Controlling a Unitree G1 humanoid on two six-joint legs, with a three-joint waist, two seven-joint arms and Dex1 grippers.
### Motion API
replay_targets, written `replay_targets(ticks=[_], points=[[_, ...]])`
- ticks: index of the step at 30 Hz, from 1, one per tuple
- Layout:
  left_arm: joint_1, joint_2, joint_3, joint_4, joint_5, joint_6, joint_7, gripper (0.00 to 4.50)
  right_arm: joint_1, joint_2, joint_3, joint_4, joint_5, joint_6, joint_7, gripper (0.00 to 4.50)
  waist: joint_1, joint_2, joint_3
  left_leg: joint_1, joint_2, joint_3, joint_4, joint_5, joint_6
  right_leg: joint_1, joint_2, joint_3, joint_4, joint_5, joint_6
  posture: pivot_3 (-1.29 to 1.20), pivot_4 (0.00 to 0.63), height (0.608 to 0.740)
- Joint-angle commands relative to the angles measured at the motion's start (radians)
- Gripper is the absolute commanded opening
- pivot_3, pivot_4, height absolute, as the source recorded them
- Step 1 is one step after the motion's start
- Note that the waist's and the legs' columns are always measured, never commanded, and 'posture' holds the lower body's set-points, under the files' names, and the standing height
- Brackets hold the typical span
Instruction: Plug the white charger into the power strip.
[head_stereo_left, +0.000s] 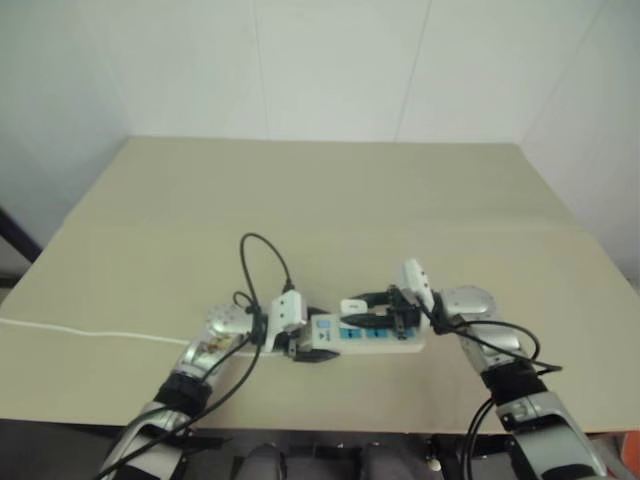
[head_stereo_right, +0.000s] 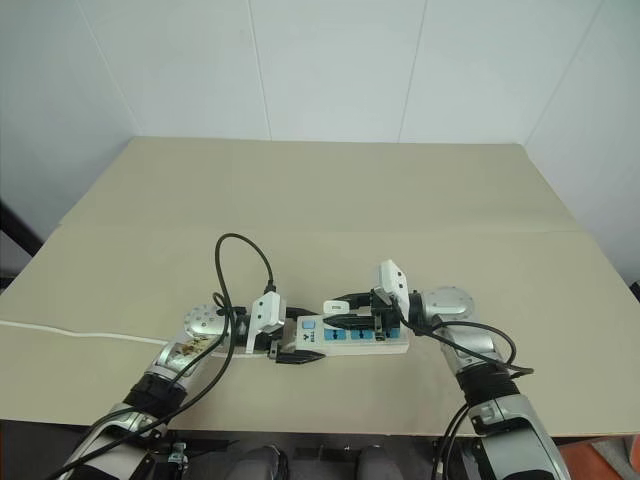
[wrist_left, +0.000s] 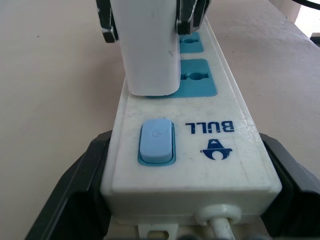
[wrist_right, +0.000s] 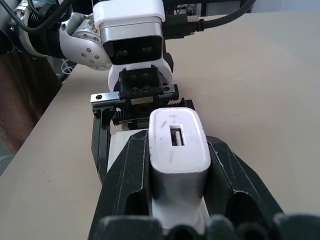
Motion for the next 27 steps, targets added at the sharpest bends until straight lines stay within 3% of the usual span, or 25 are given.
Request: replay_targets(ticks=[1,16,26,27], points=[[0.025,0.033,-0.016,-0.001,0.017,0.011,-0.03,3.34,0.043,-0.035,0.051,0.055,-0.106,0.031,-0.012,1.17,-0.002,0.0,0.0,0.0,0.0,0.0,0.0,0.0,0.0,0.0,0.0,0.0,0.0,0.0,0.0,0.0,0.15,0.74],[0.028,0.032,-0.016,-0.004,0.015,0.01,-0.025,3.34,0.062,-0.037,0.083,0.045,-0.117,0.054,-0.005,1.17,-0.003,0.0,-0.003,0.002,0.001,0.0,-0.001,0.0,0.0,0.001,0.001,0.0,0.0,0.0,0.0,0.0,0.15,0.74],[0.027,0.031,-0.016,-0.001,0.014,0.009,-0.021,3.34,0.063,-0.05,0.098,-0.012,-0.106,0.132,0.041,4.43,-0.002,-0.001,-0.005,0.002,0.001,0.0,-0.001,0.0,0.0,0.001,0.002,0.0,-0.001,0.0,0.0,0.0,0.15,0.74],[0.029,0.031,-0.014,-0.002,0.013,0.011,-0.019,3.34,0.065,-0.049,0.099,-0.015,-0.111,0.126,0.036,4.43,-0.002,-0.001,-0.005,0.002,0.002,0.0,-0.002,0.0,0.0,0.001,0.002,0.0,-0.001,0.0,0.0,0.0,0.15,0.74]])
